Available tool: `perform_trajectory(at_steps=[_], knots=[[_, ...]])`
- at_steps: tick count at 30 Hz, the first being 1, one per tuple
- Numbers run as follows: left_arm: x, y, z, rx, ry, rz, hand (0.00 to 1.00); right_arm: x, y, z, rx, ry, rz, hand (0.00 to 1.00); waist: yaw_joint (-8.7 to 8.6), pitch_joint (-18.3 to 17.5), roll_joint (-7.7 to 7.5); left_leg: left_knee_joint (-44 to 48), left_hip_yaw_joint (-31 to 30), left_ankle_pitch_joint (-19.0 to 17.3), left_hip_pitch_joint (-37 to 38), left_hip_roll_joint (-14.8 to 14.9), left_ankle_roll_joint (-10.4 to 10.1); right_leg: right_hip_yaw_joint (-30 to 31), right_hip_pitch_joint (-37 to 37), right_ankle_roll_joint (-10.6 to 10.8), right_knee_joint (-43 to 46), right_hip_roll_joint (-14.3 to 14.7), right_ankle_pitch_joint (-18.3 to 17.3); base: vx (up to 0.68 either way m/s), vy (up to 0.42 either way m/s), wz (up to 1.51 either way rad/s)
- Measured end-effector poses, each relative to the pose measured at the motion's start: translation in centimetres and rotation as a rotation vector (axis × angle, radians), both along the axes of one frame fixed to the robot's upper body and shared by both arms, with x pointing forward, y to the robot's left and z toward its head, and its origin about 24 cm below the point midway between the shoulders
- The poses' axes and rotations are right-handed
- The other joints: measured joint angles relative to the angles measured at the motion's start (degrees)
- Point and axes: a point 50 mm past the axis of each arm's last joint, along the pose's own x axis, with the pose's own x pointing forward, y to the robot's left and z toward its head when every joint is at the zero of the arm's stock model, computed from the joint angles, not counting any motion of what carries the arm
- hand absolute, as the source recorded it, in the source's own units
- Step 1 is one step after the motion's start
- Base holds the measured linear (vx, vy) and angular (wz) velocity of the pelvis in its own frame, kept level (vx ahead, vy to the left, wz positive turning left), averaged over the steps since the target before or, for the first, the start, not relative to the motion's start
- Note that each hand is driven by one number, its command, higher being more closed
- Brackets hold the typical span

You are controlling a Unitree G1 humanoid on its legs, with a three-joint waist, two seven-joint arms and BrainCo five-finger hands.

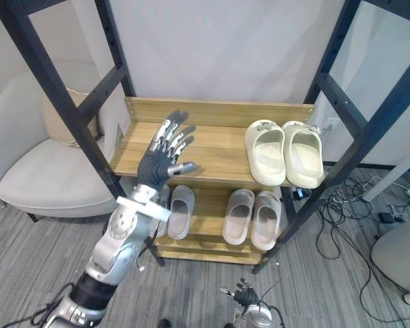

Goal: Organize the slippers on the shoe rack

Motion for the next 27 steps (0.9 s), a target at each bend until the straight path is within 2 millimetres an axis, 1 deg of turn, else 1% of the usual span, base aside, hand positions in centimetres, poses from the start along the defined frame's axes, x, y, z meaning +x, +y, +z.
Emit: perform_trajectory(at_steps=[1,2,3,4,5,6,7,8,9,10,11,12,13,14,15,16,18,21,23,27], knots=[[-0.7,0.4,-1.4,0.006,0.056,-0.006,0.0,0.1,0.2,0.0,-0.005,-0.002,0.024,0.0,0.1,0.0,-0.05,0.0,-0.1,0.0,0.0,0.0,0.0,-0.1,0.0,0.0,0.0,0.0,0.0,0.0,0.0,0.0],[-1.0,0.6,-2.1,0.011,0.081,-0.009,0.0,0.1,0.2,0.0,-0.006,-0.003,0.033,0.0,0.17,0.0,-0.05,-0.1,-0.2,0.0,0.0,0.1,0.0,-0.2,0.0,0.1,0.0,0.1,-0.1,-0.05,-0.003,0.03],[-1.7,1.0,-3.7,0.025,0.146,-0.015,0.0,0.1,0.2,0.0,-0.009,-0.003,0.044,0.0,0.54,0.0,-0.04,-0.3,-0.3,0.0,0.1,0.1,0.1,-0.4,0.0,0.1,0.0,0.1,-0.1,-0.05,-0.003,0.03],[-2.1,1.2,-4.7,0.035,0.186,-0.012,0.0,0.1,0.2,0.0,-0.008,-0.003,0.047,0.0,0.77,0.0,-0.04,-0.3,-0.3,0.0,0.3,0.1,0.1,-0.4,0.1,0.1,0.0,0.1,-0.1,-0.05,-0.002,0.01],[-2.7,1.9,-6.9,0.058,0.278,0.003,0.0,0.3,0.1,0.2,-0.019,-0.015,0.079,0.0,1.34,0.0,-0.06,-0.3,-0.4,0.0,0.7,0.1,0.1,-0.4,0.3,0.2,0.4,0.0,-0.5,-0.04,0.0,-0.01],[-2.8,2.2,-7.7,0.065,0.311,0.015,0.0,0.5,0.0,0.5,-0.023,-0.027,0.09,0.0,1.45,0.0,-0.05,-0.3,-0.4,0.0,0.7,0.1,0.1,-0.4,0.2,0.2,0.7,0.0,-0.7,-0.04,-0.001,0.01],[-3.4,3.3,-10.0,0.103,0.411,0.064,0.0,1.3,-0.4,1.5,-0.046,-0.112,0.141,0.0,1.48,0.1,-0.1,-0.3,-0.6,0.0,0.7,0.1,0.1,-0.2,0.0,0.6,1.2,0.0,-1.4,-0.04,0.0,0.07],[-4.0,4.7,-12.2,0.141,0.495,0.111,0.0,1.1,-1.4,2.2,-0.074,-0.175,0.16,0.0,1.57,0.0,-0.19,-0.3,-0.5,-0.1,0.9,0.2,0.0,0.1,0.0,0.4,1.6,0.0,-1.5,-0.04,-0.001,0.1],[-4.4,5.4,-13.1,0.157,0.533,0.137,0.0,0.8,-1.8,2.2,-0.073,-0.179,0.151,0.0,1.54,0.0,-0.3,-0.3,-0.6,-0.1,1.0,0.2,0.0,0.0,0.1,0.2,1.8,0.0,-1.6,-0.02,-0.003,0.1],[-5.4,6.6,-15.0,0.193,0.62,0.182,0.0,-0.3,-2.9,1.7,-0.077,-0.146,0.104,0.0,1.67,-0.3,-0.62,-0.3,-0.7,-0.1,1.2,0.2,0.0,-0.2,0.3,0.2,1.9,0.0,-1.8,0.0,-0.005,0.06],[-6.2,7.5,-16.3,0.218,0.68,0.212,0.0,-1.2,-3.5,1.2,-0.082,-0.107,0.081,0.0,1.8,-0.3,-0.77,-0.3,-0.7,-0.1,1.2,0.2,0.0,-0.2,0.4,0.4,2.0,0.0,-2.0,0.0,0.0,0.0],[-7.2,8.3,-17.9,0.256,0.753,0.234,0.0,-2.9,-3.8,0.6,-0.083,-0.05,0.076,0.0,1.85,-0.2,-0.85,-0.3,-0.7,-0.2,1.2,0.1,0.0,-0.2,0.4,0.7,1.9,-0.1,-2.2,0.0,0.0,0.0],[-7.5,8.6,-18.5,0.283,0.777,0.24,0.0,-3.5,-4.1,0.4,-0.086,-0.028,0.077,0.0,1.84,-0.2,-0.85,-0.3,-0.7,-0.2,1.2,0.1,0.0,-0.2,0.4,0.7,1.9,-0.1,-2.2,0.0,0.0,0.0],[-8.5,9.2,-20.0,0.347,0.844,0.252,0.0,-4.6,-4.2,-0.1,-0.083,0.023,0.083,0.0,1.93,-0.3,-0.82,-0.3,-0.8,-0.2,1.2,0.0,0.0,-0.3,0.3,0.7,1.9,-0.1,-2.2,-0.01,-0.006,-0.05],[-9.3,9.5,-21.1,0.407,0.894,0.255,0.0,-4.8,-3.9,-0.3,-0.074,0.032,0.082,0.0,1.71,-0.3,-0.8,-0.3,-0.9,-0.2,1.1,0.0,-0.1,-0.4,0.2,0.6,1.9,-0.1,-2.3,-0.02,-0.005,-0.05],[-9.5,9.6,-21.5,0.423,0.909,0.251,0.0,-4.8,-3.9,-0.3,-0.073,0.031,0.082,0.0,1.64,-0.3,-0.82,-0.3,-0.9,-0.3,1.1,0.0,-0.1,-0.4,0.1,0.6,1.9,-0.1,-2.4,0.0,0.0,0.0],[-9.9,9.8,-22.7,0.511,0.959,0.282,0.0,-4.3,-3.6,-0.2,-0.071,0.022,0.082,0.0,1.65,-0.2,-0.94,-0.3,-1.2,-0.3,0.9,0.0,-0.1,-0.5,0.1,0.4,1.9,-0.1,-2.5,-0.02,-0.005,0.07],[-10.8,11.1,-24.0,0.588,1.041,0.355,0.0,-3.1,-2.1,-0.2,-0.049,-0.004,0.081,0.0,1.84,-0.2,-0.95,-0.3,-1.4,-0.3,0.9,0.1,-0.1,-0.5,0.2,0.4,1.9,0.0,-2.5,0.0,-0.002,0.02],[-11.4,11.8,-24.5,0.626,1.074,0.402,0.0,-2.6,-1.5,-0.2,-0.045,-0.011,0.083,0.0,1.92,-0.1,-0.94,-0.3,-1.4,-0.3,0.9,0.1,-0.1,-0.5,0.2,0.6,1.9,0.0,-2.4,0.0,0.0,0.0],[-12.2,12.3,-25.1,0.695,1.11,0.427,0.0,-2.3,-1.4,-0.3,-0.064,0.0,0.086,0.0,2.15,-0.1,-1.0,-0.3,-1.3,-0.4,0.9,-0.1,0.0,-0.4,0.2,0.4,1.9,-0.1,-2.3,0.0,0.0,0.0]])
